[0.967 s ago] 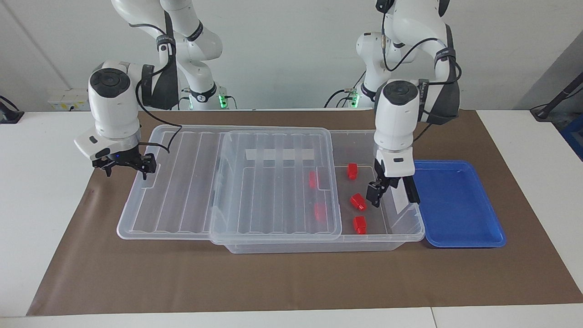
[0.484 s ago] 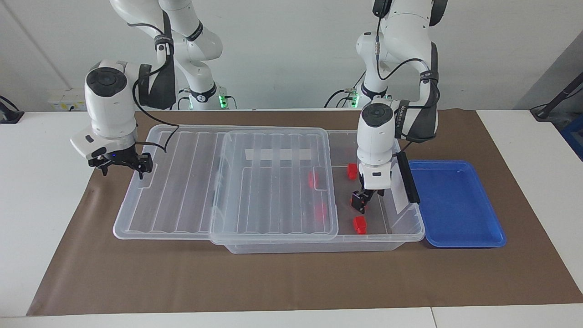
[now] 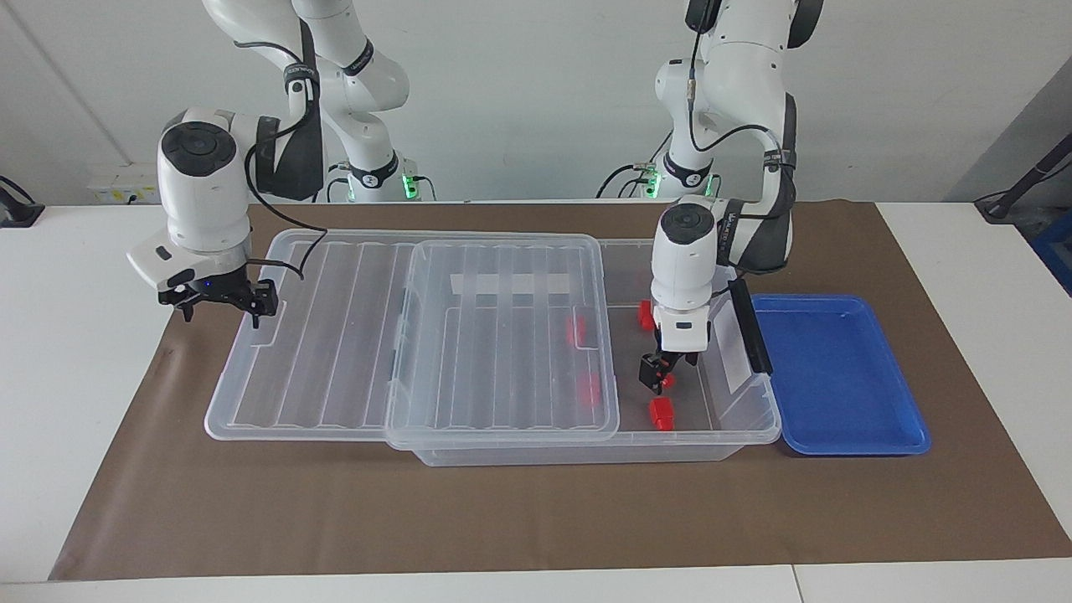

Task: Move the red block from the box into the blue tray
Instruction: 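Reach the left gripper into the box toward a red block, then grasp a red block with the left gripper and lift it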

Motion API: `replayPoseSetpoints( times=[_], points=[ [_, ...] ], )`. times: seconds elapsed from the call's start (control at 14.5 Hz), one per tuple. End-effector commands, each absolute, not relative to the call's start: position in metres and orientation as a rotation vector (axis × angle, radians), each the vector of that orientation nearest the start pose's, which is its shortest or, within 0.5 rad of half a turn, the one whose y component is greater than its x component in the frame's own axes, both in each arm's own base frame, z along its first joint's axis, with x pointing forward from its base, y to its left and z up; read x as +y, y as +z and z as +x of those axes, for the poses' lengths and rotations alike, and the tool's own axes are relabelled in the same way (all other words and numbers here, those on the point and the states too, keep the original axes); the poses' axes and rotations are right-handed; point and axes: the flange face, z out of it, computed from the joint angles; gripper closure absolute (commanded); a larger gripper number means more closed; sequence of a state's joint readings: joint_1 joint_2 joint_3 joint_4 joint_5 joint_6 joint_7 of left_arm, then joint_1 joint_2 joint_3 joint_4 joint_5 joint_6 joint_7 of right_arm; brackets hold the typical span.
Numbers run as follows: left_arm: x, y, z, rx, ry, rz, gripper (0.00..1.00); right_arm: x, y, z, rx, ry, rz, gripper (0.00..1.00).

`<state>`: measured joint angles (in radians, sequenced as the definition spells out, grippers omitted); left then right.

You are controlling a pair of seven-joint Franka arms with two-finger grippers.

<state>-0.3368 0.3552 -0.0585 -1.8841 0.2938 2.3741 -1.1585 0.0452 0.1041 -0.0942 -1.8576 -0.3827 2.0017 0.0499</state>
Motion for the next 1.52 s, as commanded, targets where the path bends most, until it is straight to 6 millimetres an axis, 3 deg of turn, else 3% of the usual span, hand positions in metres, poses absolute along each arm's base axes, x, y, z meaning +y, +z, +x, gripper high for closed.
replayPoseSetpoints(
  times=[0.0, 0.28, 0.69, 0.76, 0.97, 1.11, 1.17, 1.38, 1.45],
  points=[
    [-0.236, 0.322, 0.582, -0.851, -0.372, -2.941, 0.00, -0.053, 0.481, 0.586, -0.135, -0.040, -3.520, 0.00],
    [-0.237, 0.310, 0.570, -0.837, -0.340, -2.936, 0.00, -0.039, 0.517, 0.582, -0.011, -0.010, -3.394, 0.00],
    [-0.240, 0.304, 0.564, -0.862, -0.333, -2.931, 0.00, -0.024, 0.585, 0.549, 0.089, -0.111, -3.176, 0.00],
    [-0.241, 0.302, 0.562, -0.861, -0.331, -2.933, 0.07, -0.021, 0.592, 0.546, 0.094, -0.100, -3.167, 0.00],
    [-0.245, 0.303, 0.559, -0.873, -0.329, -2.928, 0.40, -0.011, 0.615, 0.548, 0.180, -0.031, -3.125, 0.00],
    [-0.248, 0.302, 0.558, -0.891, -0.326, -2.922, 0.84, -0.012, 0.613, 0.546, 0.183, -0.019, -3.136, 0.00],
    [-0.248, 0.302, 0.557, -0.891, -0.324, -2.921, 1.00, -0.013, 0.612, 0.546, 0.183, -0.017, -3.142, 0.00],
    [-0.247, 0.306, 0.559, -0.893, -0.302, -2.895, 1.00, -0.014, 0.613, 0.545, 0.173, -0.016, -3.161, 0.00],
    [-0.248, 0.317, 0.565, -0.904, -0.296, -2.877, 1.00, -0.014, 0.613, 0.545, 0.173, -0.018, -3.161, 0.00]
  ],
)
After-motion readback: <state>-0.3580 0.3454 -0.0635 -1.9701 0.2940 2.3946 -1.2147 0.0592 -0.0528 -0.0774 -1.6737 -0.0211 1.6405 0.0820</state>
